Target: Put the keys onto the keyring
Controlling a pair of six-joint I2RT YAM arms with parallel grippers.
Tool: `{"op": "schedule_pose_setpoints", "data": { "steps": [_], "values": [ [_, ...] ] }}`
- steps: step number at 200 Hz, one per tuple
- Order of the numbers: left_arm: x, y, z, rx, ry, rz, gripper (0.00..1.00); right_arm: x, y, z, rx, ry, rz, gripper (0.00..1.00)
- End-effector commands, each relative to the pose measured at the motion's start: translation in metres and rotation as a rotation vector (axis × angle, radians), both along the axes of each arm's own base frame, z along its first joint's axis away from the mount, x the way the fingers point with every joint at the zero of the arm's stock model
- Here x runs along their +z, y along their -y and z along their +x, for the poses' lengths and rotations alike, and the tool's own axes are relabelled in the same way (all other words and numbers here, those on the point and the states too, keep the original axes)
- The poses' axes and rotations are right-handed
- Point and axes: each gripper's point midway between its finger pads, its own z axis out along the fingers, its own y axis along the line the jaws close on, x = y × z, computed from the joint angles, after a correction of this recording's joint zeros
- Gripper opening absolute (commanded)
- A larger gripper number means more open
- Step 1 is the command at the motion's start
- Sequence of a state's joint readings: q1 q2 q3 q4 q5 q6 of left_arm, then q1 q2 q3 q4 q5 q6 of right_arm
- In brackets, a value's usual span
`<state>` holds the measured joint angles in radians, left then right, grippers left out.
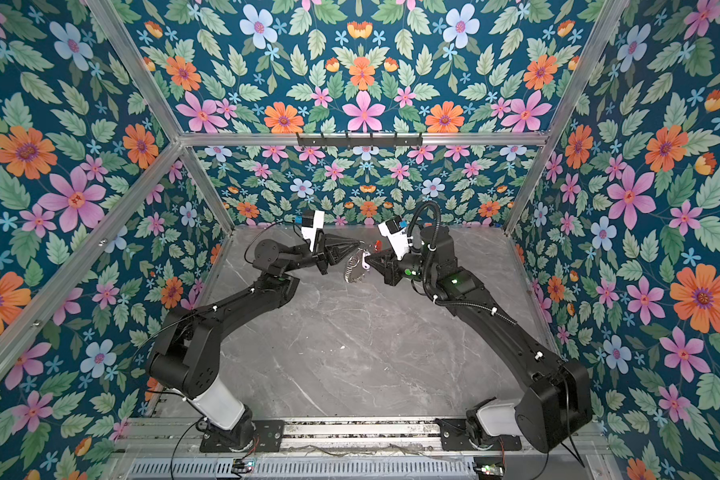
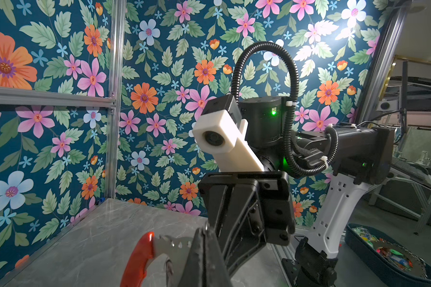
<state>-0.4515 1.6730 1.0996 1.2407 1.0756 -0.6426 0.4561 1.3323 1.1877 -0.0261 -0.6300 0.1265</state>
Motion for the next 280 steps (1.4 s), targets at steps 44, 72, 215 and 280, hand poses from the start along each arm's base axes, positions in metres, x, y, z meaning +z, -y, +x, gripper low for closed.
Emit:
{"op": "schedule_pose_setpoints", "data": {
  "steps": [44, 72, 215, 280],
  "values": [
    [0.0, -0.001, 0.002, 0.031, 0.057, 0.017, 0.0, -0.001, 0.015, 0.003, -0.075, 0.054, -0.064, 0.0],
    [-0.001, -0.002, 0.002, 0.032, 0.056, 0.021, 0.0, -0.002, 0.018, 0.003, -0.083, 0.054, -0.073, 0.0],
    [-0.017, 0.001, 0.012, 0.039, 0.025, 0.031, 0.0, -0.017, 0.034, 0.012, -0.196, 0.069, -0.085, 0.34],
    [-0.069, 0.053, 0.025, 0.054, -0.029, 0.03, 0.0, -0.065, 0.095, 0.04, -0.496, -0.065, -0.067, 0.35]
  ]
}}
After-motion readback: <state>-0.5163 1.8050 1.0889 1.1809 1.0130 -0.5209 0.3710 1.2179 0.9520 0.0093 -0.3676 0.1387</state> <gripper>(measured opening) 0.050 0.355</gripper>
